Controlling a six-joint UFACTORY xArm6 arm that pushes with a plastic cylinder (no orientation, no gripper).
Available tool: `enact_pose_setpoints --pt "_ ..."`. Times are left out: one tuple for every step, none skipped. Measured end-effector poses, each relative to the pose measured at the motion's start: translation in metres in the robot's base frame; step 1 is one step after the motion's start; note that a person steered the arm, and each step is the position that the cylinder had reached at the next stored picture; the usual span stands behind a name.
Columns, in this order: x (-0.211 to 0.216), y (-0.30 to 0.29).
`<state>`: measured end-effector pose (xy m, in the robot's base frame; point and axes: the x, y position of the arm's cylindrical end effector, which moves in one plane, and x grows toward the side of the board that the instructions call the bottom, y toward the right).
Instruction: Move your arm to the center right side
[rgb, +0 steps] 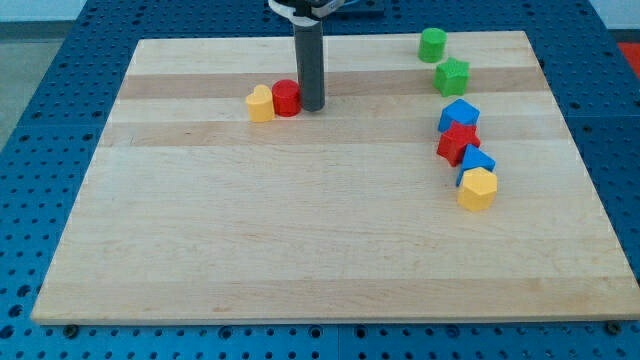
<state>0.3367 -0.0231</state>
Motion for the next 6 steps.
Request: enact_pose_setpoints --pt "0.0 0.043" --pt "0.0 0.094" --pt "0.0 0.142" --pt "0.0 0.185" --pt "0.0 0.23" --pt "0.024 0.274"
